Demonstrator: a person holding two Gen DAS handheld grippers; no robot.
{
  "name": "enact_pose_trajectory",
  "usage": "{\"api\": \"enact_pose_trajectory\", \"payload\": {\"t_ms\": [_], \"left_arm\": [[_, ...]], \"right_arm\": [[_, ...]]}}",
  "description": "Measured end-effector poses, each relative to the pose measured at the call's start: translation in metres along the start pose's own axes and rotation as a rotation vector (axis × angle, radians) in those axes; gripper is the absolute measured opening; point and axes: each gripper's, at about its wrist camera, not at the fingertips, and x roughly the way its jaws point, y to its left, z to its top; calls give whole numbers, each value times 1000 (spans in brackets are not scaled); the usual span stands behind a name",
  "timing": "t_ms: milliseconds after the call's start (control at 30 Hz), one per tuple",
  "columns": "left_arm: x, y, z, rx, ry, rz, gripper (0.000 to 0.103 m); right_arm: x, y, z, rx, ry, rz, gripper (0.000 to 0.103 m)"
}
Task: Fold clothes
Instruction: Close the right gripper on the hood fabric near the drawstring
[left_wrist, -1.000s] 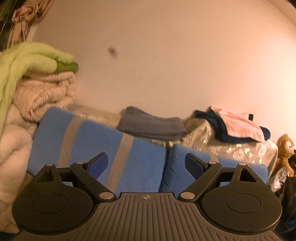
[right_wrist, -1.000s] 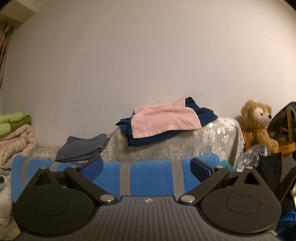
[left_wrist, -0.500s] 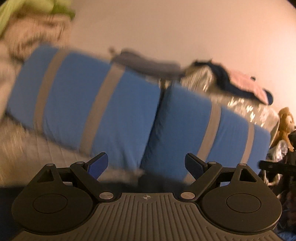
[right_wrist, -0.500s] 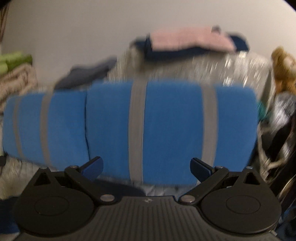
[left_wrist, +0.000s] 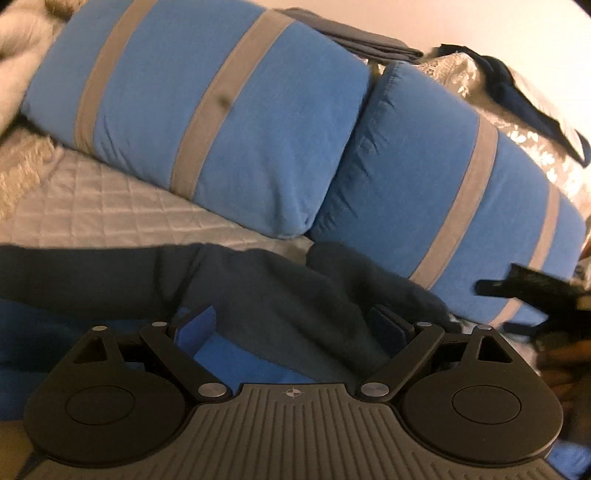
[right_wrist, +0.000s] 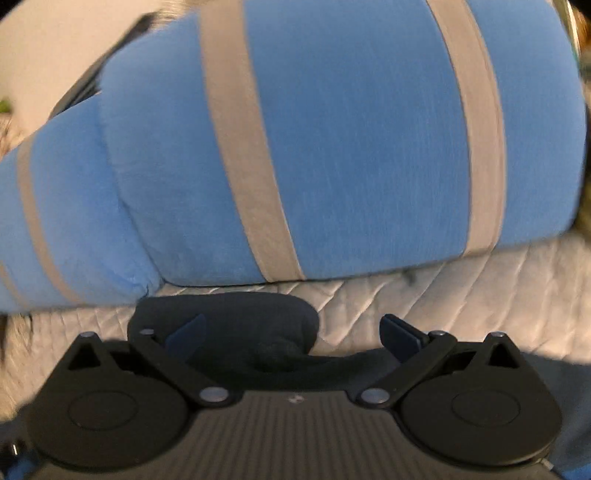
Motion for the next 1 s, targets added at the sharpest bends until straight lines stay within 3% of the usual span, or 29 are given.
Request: {"api": "enact_pose_trajectory", "payload": {"t_ms": [167,300,367,433,467,533,600,733,1000], "left_arm": [[-2,-2,0,20,-5,-20,92],[3,0,1,-1,13,-19,92],[6,1,2,-12,19,-24,92],[7,0,2,-10,25,-41,92],[7,0,2,-9,25,-49,92],[7,-1,2,-8,24,-59,92],[7,-1,1,-8,26,-64,92],[6,0,1,-10,27,-72,92],[5,2,-1,-21,18,-99,92]], "right_arm": [[45,-11,-5,140,30,32,103],[69,-13,-5,178,50,39,99],[77,-15,-7,198,53,55,86],[77,-13,-11,199,26,69,57],[76,-11,-13,195,7,75,53],[65,-4,-18,151,-45,100,26],[49,5,-23,92,-97,124,19],[3,29,-43,-62,-154,115,16],[-84,62,-107,-281,-132,86,14]]}}
